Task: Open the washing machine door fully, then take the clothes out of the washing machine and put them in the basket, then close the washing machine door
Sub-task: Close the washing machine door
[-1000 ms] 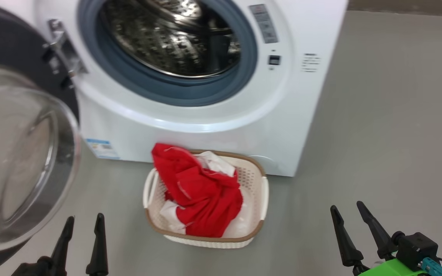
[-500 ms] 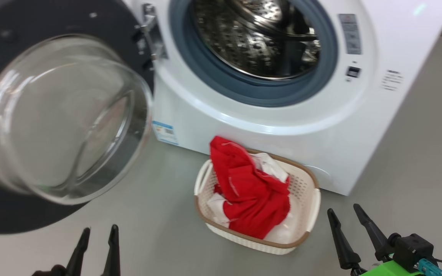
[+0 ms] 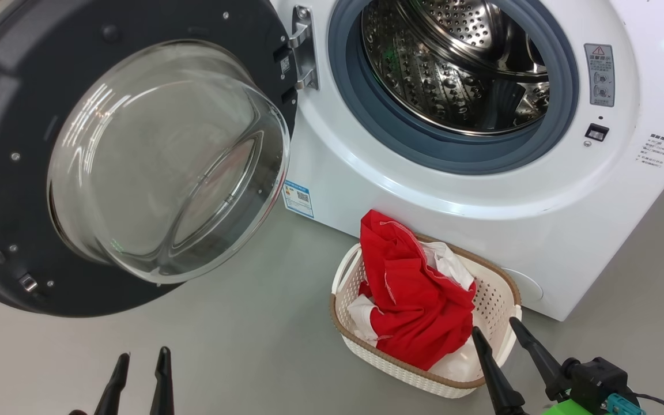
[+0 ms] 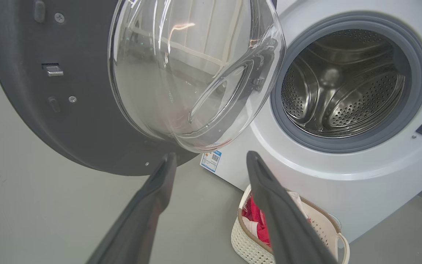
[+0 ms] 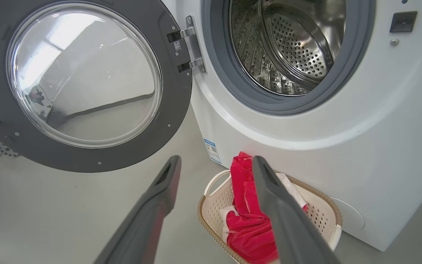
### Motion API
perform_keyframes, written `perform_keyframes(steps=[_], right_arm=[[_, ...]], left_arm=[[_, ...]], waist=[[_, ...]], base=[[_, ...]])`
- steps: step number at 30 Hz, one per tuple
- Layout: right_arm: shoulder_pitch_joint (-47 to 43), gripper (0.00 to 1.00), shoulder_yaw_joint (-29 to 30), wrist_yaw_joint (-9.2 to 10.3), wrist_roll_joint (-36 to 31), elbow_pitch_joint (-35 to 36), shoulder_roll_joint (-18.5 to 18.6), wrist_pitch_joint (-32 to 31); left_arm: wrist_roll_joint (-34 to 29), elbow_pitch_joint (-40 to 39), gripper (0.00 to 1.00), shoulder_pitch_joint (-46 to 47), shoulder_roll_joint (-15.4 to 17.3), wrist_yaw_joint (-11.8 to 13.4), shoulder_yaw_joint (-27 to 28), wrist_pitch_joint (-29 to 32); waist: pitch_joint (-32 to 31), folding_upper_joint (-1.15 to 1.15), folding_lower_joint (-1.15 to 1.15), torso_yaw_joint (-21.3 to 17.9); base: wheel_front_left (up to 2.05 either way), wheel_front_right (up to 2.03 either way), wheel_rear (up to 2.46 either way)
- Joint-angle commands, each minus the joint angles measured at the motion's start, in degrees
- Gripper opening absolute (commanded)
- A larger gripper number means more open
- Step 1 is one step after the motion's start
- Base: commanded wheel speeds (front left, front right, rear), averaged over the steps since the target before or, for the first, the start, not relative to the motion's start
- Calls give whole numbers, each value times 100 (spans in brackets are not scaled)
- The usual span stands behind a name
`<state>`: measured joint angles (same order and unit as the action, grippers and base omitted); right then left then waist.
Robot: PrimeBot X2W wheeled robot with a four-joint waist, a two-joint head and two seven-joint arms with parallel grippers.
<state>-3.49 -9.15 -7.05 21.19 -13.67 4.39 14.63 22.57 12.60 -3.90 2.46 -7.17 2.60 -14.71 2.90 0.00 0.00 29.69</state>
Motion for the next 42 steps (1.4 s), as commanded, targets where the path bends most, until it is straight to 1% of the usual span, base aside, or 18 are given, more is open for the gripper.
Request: perform_keyframes(steps=[1, 6, 7, 8, 9, 13, 17, 19, 21, 23, 27, 31, 36, 38, 39, 40, 42], right_arm=[[203, 100, -171, -44, 61, 107, 89, 37], [188, 100, -185, -44, 85, 108, 110, 37], [179, 100, -177, -44, 84, 112, 109, 37], [170, 100, -163, -44, 82, 117, 106, 37], [162, 100, -151, -44, 79, 124, 103, 37], [131, 100, -104, -44, 63, 157, 86, 37], [82, 100, -48, -44, 45, 200, 64, 37], [70, 100, -45, -44, 34, 215, 51, 37], [83, 100, -52, -44, 23, 218, 43, 37], [110, 100, -66, -44, 9, 224, 39, 37], [153, 100, -73, -44, -12, 236, 51, 37], [257, 100, -94, -44, -35, 232, 97, 37], [435, 100, -129, -44, -66, 213, 158, 37], [467, 100, -117, -44, -73, 217, 171, 37], [467, 100, -104, -44, -76, 217, 174, 37], [460, 100, -91, -44, -81, 223, 174, 37], [456, 100, -80, -44, -93, 235, 170, 37]], left_arm=[[65, -185, 100, 30, 43, 3, 197, -29], [137, -192, 100, 44, 42, 11, 168, -29], [193, -191, 96, 59, 42, 8, 163, -29], [244, -198, 46, 85, 42, 4, 164, -29], [252, -216, 0, 122, 42, 0, 173, -29], [217, -388, 0, 390, 42, -16, 352, -29], [76, -782, 0, 859, 42, -27, 772, -29], [35, -1033, 0, 1157, 127, -29, 945, -29], [91, -1223, 0, 1499, 340, -30, 1113, -29], [179, -1318, 0, 1873, 626, -30, 1296, -29], [414, -1251, 0, 2703, 1214, -31, 1635, -29], [793, -673, 0, 3500, 1852, -31, 1929, -29], [1301, 474, 0, 4267, 2373, -31, 2206, -29], [1765, 1066, 0, 4519, 2487, -31, 2233, -29], [2165, 1441, 0, 4668, 2496, -31, 2257, 76], [2577, 1842, 0, 4821, 2532, -31, 2341, 309], [2977, 2483, 0, 5043, 2765, -31, 2364, 716]], waist=[[-2, 0, 0, -2], [-17, 0, 0, -18], [-17, 0, 0, -23], [-17, 0, 0, -27], [-15, 0, 0, -31], [-7, 0, 0, -47], [-1, 0, 0, -58], [21, 0, 0, -79], [40, 0, 0, -103], [77, 0, 0, -130], [160, 0, 0, -164], [309, 0, 0, -237], [479, 0, 0, -349], [526, 0, 0, -384], [535, 0, 0, -390], [550, 0, 0, -394], [580, 0, 0, -409]], base=[[0, 0, 0], [0, 0, 0], [0, 0, 0], [0, 0, 0], [0, 0, 0], [0, 0, 0], [0, 0, 0], [0, 0, 0], [0, 0, 0], [0, 0, 0], [0, 0, 0], [0, 0, 0], [0, 0, 0], [0, 0, 0], [0, 0, 0], [0, 0, 0], [0, 0, 0]])
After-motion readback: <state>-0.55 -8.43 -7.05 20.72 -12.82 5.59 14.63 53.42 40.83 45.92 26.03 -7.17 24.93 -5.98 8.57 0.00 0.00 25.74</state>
